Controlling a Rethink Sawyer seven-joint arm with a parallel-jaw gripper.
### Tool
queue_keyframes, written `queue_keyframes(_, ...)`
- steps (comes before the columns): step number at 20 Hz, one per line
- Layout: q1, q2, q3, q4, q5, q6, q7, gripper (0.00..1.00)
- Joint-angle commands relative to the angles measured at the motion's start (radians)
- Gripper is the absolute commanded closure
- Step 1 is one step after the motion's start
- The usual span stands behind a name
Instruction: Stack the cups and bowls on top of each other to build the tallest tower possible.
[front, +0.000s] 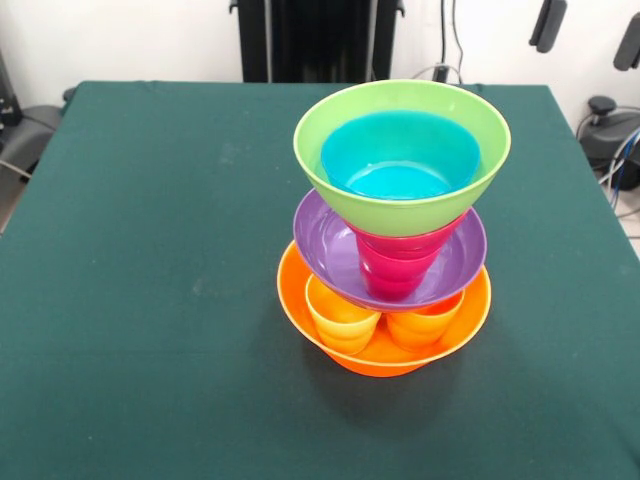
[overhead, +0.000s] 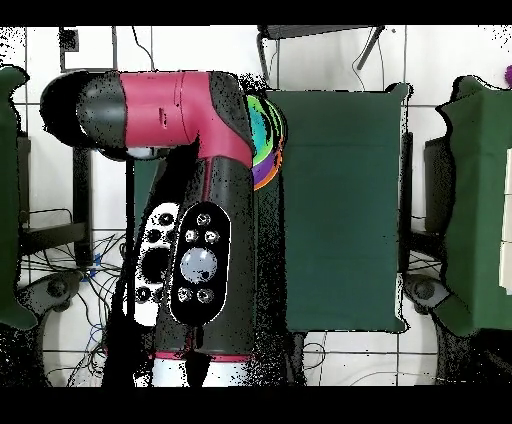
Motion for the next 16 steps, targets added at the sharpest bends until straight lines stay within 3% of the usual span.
queue_keyframes(1, -0.024, 0.007, 0.073, 0.205, -0.089, -0.106, -0.078, 0.00)
queue_keyframes(16, -0.040, 0.002, 0.081, 0.262, -0.139, -0.183, -0.089, 0.00)
